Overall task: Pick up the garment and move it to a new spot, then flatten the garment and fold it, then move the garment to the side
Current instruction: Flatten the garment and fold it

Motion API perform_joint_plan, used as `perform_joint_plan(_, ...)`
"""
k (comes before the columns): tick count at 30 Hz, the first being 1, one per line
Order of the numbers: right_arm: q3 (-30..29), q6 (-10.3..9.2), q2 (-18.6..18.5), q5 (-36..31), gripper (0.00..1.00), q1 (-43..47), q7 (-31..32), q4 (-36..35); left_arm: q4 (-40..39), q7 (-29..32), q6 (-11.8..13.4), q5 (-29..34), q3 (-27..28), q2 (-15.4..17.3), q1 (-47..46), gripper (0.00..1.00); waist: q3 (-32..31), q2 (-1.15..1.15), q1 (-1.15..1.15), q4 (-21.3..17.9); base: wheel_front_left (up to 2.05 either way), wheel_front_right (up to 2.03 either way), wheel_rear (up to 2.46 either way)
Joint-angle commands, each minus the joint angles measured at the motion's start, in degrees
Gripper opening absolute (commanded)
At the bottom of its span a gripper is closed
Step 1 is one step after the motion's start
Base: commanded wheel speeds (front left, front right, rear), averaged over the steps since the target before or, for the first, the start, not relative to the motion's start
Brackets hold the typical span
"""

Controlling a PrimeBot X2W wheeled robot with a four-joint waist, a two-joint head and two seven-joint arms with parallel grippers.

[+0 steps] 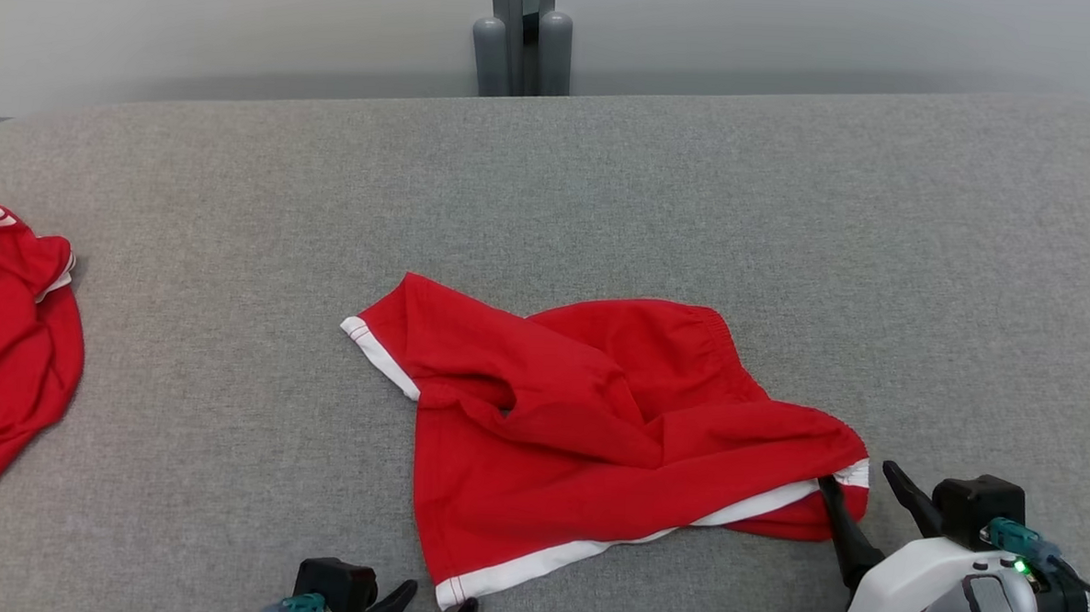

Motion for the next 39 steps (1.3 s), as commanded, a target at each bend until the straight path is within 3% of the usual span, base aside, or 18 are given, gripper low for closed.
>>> perform_joint_plan(1, 0.13, -0.02, -0.53, 0.32, 1.0, -0.74, -0.3, 0.47, 0.32, -0.08, -0.24, -0.11, 0.04, 0.0, -0.97, 1.0, 0.41, 0.0, 0.0, 0.16, 0.0, 0.0, 0.0)
perform_joint_plan(3, 0.9, -0.02, -0.83, 1.29, 1.0, -2.25, -0.35, 2.21, 1.22, 0.02, -0.74, -0.26, -0.23, -0.5, -1.61, 0.98, 1.36, 0.0, 0.0, 0.27, 0.0, 0.0, 0.0)
perform_joint_plan(4, 1.32, -0.02, -0.81, 2.01, 1.0, -2.72, -0.27, 2.65, 1.49, 0.1, -0.79, -0.31, -0.37, -0.63, -1.81, 0.86, 1.7, 0.0, 0.0, 0.24, 0.0, 0.0, 0.0)
perform_joint_plan(5, 1.67, -0.02, -1.01, 2.43, 1.0, -3.12, -0.29, 3.09, 1.75, 0.03, -0.98, -0.27, -0.46, -0.74, -2.07, 0.49, 1.98, 0.0, 0.0, 0.22, 0.0, 0.0, 0.0)
perform_joint_plan(6, 2.0, -0.02, -1.22, 2.84, 0.6, -3.53, -0.17, 3.52, 1.86, -0.06, -1.3, -0.22, -0.56, -0.89, -2.43, 0.19, 2.35, 0.0, 0.0, 0.22, 0.0, 0.0, 0.0)
perform_joint_plan(7, 2.22, -0.02, -1.09, 3.95, 0.38, -3.77, 0.11, 4.01, 1.97, -0.19, -1.37, -0.18, -0.56, -1.04, -2.7, 0.0, 2.61, 0.0, 0.0, 0.23, 0.0, 0.0, 0.0)
perform_joint_plan(9, 2.83, -0.02, -1.45, 4.84, 0.0, -4.49, -0.2, 4.46, 2.22, -0.45, -1.71, -0.06, -0.56, -1.06, -3.32, 0.0, 2.99, 0.0, 0.0, 0.26, 0.0, 0.0, 0.0)
perform_joint_plan(16, 2.5, -0.02, -2.34, 7.08, 0.0, -4.83, -1.97, 2.68, 0.0, -2.93, -1.22, 0.5, 1.61, -0.15, -5.25, 0.0, 2.56, 0.0, 0.0, 0.08, 0.0, 0.0, 0.0)
perform_joint_plan(23, 0.81, -0.02, -1.69, 8.51, 0.0, -5.55, -3.1, -5.78, -7.49, -5.05, 1.01, 1.65, 6.16, 3.19, -7.86, 0.0, 0.61, 0.0, 0.0, -0.72, 0.0, 0.0, 0.0)
perform_joint_plan(31, -0.49, -0.02, -0.87, 10.35, 0.0, -9.26, -3.94, -15.28, -14.77, -6.8, 2.95, 3.67, 12.01, 5.53, -15.65, 0.0, -1.66, 0.0, 0.0, -1.41, 0.0, 0.0, 0.0)
perform_joint_plan(39, 0.54, -0.02, -0.73, 9.07, 0.0, -16.24, -3.41, -19.59, -20.21, -6.93, 4.53, 5.41, 16.49, 6.49, -24.65, 0.0, -3.81, 0.0, 0.0, -2.22, 0.0, 0.0, 0.0)
